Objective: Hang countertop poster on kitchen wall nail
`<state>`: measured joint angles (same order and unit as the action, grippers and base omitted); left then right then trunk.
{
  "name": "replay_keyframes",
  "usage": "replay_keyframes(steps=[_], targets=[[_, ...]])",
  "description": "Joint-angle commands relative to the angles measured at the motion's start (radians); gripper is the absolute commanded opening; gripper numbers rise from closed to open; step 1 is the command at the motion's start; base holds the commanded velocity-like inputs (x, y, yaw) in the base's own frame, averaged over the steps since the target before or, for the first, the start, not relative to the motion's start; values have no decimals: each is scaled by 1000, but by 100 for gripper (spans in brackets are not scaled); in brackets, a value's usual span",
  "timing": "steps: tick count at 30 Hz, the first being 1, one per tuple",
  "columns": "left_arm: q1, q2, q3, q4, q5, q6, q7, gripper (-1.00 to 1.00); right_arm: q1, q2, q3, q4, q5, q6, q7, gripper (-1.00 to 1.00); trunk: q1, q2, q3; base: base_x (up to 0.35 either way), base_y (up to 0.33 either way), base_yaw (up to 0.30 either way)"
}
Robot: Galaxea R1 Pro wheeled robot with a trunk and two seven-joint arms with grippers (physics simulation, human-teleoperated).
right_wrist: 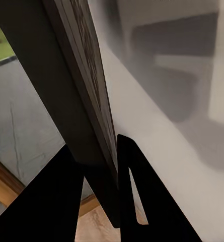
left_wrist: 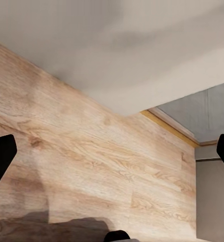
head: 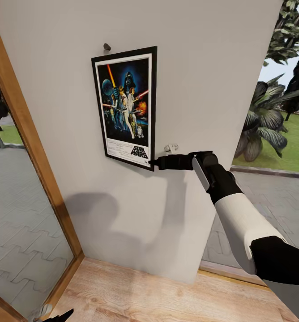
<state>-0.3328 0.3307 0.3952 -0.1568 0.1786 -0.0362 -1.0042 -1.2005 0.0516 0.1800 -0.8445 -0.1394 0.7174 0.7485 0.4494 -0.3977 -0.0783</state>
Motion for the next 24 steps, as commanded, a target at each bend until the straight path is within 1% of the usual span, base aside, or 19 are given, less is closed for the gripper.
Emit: replay_keyframes(steps=[1, 7, 9, 11, 12, 15, 17, 24], targets=[[-1, 1, -6, 2, 7, -4, -2, 100, -1, 0, 1, 0, -13, 10, -3, -100, 1, -2, -2, 0, 0, 0], [-1, 1, -6, 1, 7, -4, -2, 100, -6, 1, 1, 2, -13, 11, -1, -100, 1, -2, -2, 0, 0, 0], [-1, 1, -6, 1, 7, -4, -2, 100, -9, 4, 1, 2, -13, 11, 11, -100, 1, -2, -2, 0, 0, 0], [-1, 1, -6, 1, 7, -4, -2, 100, -11, 6, 2, 2, -13, 11, 35, -100, 1, -2, -2, 0, 0, 0], [-1, 1, -6, 1, 7, -4, -2, 100, -13, 7, 2, 2, -13, 12, 59, -100, 1, -2, -2, 0, 0, 0], [-1, 1, -6, 1, 7, -4, -2, 100, -17, 9, 2, 2, -13, 12, 77, -100, 1, -2, -2, 0, 0, 0], [-1, 1, -6, 1, 7, -4, -2, 100, -24, 26, 2, 5, -11, 14, 84, -100, 1, -2, -2, 0, 0, 0], [-1, 1, -6, 1, 7, -4, -2, 100, -45, 47, 3, 54, -11, 14, 84, -100, 1, -2, -2, 0, 0, 0]])
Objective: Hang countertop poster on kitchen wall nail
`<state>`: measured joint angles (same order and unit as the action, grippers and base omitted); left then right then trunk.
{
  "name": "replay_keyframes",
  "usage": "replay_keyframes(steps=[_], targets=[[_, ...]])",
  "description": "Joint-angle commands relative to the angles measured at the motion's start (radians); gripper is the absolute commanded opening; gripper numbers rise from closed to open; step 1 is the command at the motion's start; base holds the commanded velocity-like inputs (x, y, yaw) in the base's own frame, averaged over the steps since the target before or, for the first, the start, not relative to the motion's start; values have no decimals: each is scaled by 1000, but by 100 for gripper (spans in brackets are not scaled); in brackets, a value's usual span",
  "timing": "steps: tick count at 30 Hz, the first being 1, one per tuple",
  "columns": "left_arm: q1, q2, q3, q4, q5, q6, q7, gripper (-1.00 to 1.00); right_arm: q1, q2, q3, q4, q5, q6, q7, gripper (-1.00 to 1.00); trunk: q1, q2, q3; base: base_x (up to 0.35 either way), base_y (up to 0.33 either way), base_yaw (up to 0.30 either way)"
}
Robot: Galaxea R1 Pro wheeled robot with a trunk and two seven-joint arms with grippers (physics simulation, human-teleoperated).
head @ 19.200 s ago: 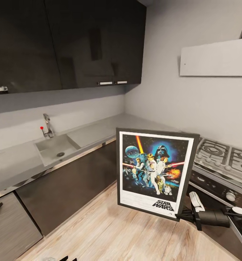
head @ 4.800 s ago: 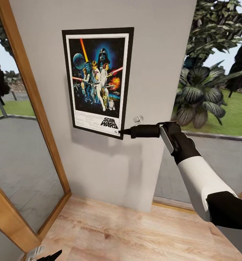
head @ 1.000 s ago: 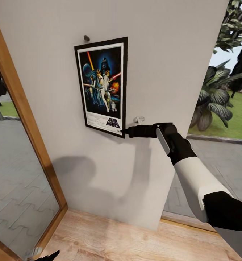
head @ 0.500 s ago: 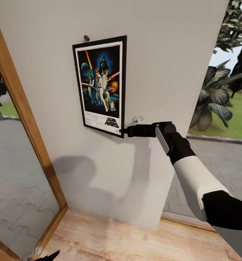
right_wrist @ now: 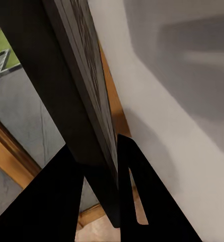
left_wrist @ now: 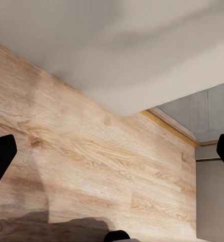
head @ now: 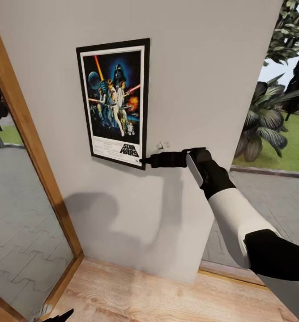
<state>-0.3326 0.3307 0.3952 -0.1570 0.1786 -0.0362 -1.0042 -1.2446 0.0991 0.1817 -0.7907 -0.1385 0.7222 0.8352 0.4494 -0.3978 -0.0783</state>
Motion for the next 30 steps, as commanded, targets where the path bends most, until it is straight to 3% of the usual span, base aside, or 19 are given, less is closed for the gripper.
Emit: replay_keyframes(steps=[1, 17, 26, 30], targets=[[-1, 1, -6, 1, 7, -4, -2, 100, -4, 6, 1, 8, -12, 9, -3, -100, 1, -2, -2, 0, 0, 0], [-2, 1, -6, 2, 7, -4, -2, 100, -15, 19, 1, 43, -16, 6, -3, -100, 1, -2, -2, 0, 0, 0], [-1, 1, -6, 2, 7, -4, -2, 100, -15, 19, 1, 41, -93, 2, -4, -100, 1, -2, -2, 0, 0, 0], [-1, 1, -6, 1, 7, -4, -2, 100, -15, 19, 1, 41, -105, 1, -4, -100, 1, -2, -2, 0, 0, 0]])
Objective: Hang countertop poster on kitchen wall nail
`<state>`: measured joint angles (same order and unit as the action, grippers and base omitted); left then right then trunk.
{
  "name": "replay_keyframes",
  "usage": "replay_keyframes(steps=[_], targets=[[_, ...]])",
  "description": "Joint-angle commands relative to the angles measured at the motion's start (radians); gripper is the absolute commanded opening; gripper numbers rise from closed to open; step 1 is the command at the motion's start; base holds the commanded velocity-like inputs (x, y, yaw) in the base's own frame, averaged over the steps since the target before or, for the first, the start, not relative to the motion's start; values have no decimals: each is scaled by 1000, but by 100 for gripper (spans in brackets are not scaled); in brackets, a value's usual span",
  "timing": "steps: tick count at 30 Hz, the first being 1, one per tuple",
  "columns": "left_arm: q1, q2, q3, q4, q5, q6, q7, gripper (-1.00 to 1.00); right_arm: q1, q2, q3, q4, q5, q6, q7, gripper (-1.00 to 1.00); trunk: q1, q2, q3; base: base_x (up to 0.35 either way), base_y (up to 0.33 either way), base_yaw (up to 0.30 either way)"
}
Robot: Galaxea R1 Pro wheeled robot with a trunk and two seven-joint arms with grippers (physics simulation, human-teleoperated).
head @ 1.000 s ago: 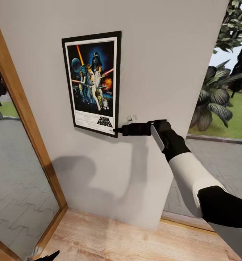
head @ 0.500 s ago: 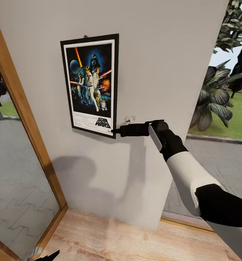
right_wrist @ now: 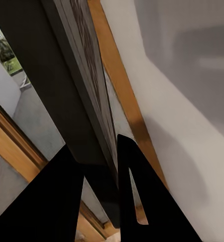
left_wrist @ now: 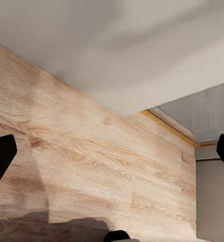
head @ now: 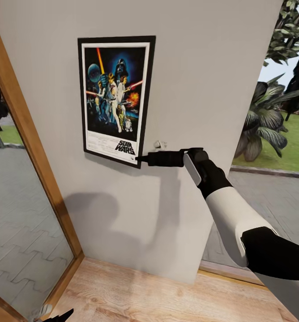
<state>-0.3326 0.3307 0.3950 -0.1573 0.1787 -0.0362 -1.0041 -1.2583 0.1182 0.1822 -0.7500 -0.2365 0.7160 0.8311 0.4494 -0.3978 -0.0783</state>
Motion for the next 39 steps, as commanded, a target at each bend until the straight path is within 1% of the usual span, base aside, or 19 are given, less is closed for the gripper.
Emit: replay_keyframes(steps=[1, 21, 29, 39], targets=[[-1, 1, -5, 1, 7, -4, -2, 100, -1, 0, 0, 0, -8, 7, 0, -100, 1, -2, -2, 0, 0, 0], [-1, 1, -5, 1, 7, -4, -2, 100, -9, 0, 0, -1, -9, 8, -6, -100, 1, -2, -2, 39, 28, 0], [-1, 1, -5, 1, 7, -4, -2, 100, -12, 0, 0, -4, -10, 7, -6, -100, 1, -2, -2, 120, 1, 0], [-1, 1, -5, 1, 7, -4, -2, 100, -12, 0, 0, -4, -9, 7, -6, -100, 1, -2, -2, 13, 0, 0]])
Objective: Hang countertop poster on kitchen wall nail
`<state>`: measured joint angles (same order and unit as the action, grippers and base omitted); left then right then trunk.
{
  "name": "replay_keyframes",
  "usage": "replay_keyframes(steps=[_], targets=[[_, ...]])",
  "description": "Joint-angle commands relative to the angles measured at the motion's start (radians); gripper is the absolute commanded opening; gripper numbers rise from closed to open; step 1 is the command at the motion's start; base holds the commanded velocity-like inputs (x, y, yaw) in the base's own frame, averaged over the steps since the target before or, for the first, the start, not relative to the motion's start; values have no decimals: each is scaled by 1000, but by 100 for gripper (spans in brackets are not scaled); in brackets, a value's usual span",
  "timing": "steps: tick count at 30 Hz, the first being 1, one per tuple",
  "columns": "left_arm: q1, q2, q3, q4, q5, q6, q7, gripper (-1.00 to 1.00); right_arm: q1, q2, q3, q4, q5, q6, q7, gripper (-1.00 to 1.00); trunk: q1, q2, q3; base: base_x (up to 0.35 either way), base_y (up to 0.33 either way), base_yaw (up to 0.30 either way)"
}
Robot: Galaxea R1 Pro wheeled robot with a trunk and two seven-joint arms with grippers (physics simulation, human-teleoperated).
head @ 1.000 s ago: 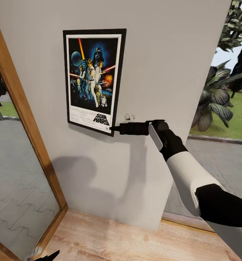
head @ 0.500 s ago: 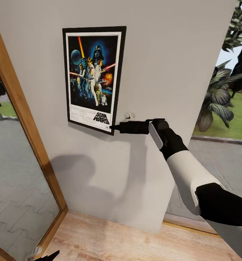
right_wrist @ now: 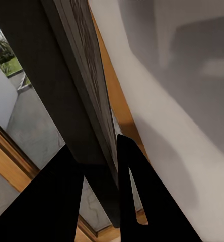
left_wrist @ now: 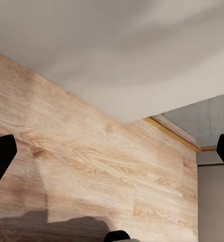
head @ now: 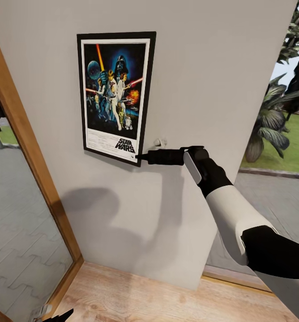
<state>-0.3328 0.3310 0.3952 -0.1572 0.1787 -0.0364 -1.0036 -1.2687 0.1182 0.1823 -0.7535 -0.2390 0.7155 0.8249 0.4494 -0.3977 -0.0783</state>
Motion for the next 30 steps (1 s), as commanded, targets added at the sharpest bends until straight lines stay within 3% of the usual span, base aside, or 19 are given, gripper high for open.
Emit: replay_keyframes(steps=[1, 30], targets=[[-1, 1, -6, 1, 7, -4, -2, 100, -1, 0, 0, 0, -7, 7, 0, -100, 1, -2, -2, 6, 0, 0], [-1, 2, -6, 1, 7, -4, -3, 100, 0, 0, 0, -4, -4, 4, 0, -100, 1, -2, -2, 12, 0, 0]])
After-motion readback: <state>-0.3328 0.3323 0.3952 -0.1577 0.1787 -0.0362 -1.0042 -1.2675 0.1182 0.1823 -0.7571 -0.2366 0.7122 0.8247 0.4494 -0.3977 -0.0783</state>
